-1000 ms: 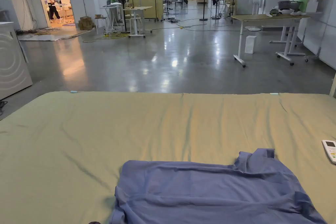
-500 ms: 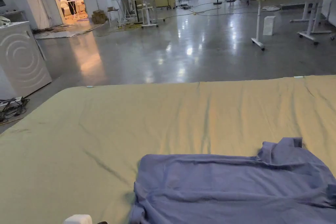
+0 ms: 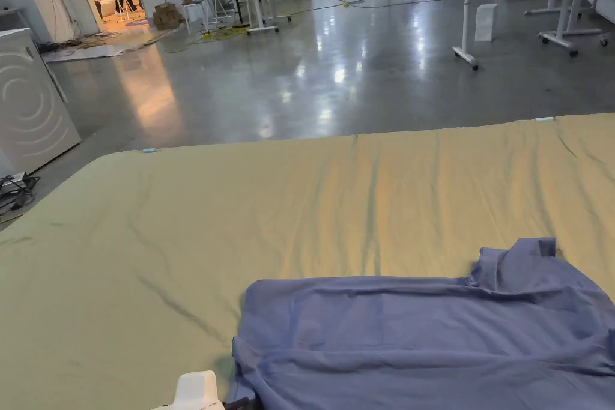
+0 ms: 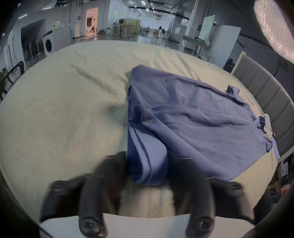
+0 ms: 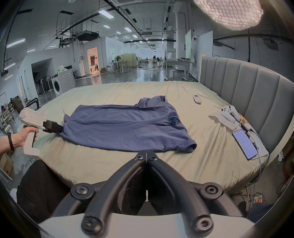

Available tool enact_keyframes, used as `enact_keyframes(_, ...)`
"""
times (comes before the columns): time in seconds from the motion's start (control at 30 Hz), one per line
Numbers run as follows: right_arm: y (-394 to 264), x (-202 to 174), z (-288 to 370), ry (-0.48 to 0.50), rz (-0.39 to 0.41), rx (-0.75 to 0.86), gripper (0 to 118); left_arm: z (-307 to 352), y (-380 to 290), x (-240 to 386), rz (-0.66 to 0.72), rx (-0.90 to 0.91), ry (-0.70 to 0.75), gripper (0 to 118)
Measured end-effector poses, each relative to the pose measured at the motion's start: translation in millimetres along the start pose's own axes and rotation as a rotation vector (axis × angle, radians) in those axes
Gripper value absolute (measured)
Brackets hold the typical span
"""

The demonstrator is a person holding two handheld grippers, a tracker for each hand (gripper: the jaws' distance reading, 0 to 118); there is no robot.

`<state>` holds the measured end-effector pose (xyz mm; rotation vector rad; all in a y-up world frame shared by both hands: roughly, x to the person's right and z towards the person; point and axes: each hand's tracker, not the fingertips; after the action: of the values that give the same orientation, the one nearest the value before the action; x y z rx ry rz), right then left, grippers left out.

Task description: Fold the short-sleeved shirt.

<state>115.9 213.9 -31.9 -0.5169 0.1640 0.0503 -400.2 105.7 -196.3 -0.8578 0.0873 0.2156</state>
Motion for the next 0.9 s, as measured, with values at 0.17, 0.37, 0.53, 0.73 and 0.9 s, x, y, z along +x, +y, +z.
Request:
enact_keyframes(0.17, -5, 1, -5, 0.006, 0.008, -0.008, 0, -5, -8, 29, -0.183, -0.036, 0.068, 11)
enact_keyframes(0.37, -1, 22, -34, -0.016, 0.0, -0.007, 0, -15, -14, 22, -0.194, -0.039, 0.063, 11)
enact_keyframes(0.53, -6, 68, -94, 0.006, -0.211, -0.121, 70, -17, -16, 23, -0.206, -0.027, 0.075, 11)
enact_keyframes(0.73, -4, 110, -170, -0.111, -0.297, -0.129, 77, -13, -11, 26, -0.223, -0.059, 0.055, 11)
enact_keyframes(0.9, -17, 137, -209, -0.217, -0.279, -0.166, 76, -9, -11, 34, -0.256, -0.06, 0.057, 11)
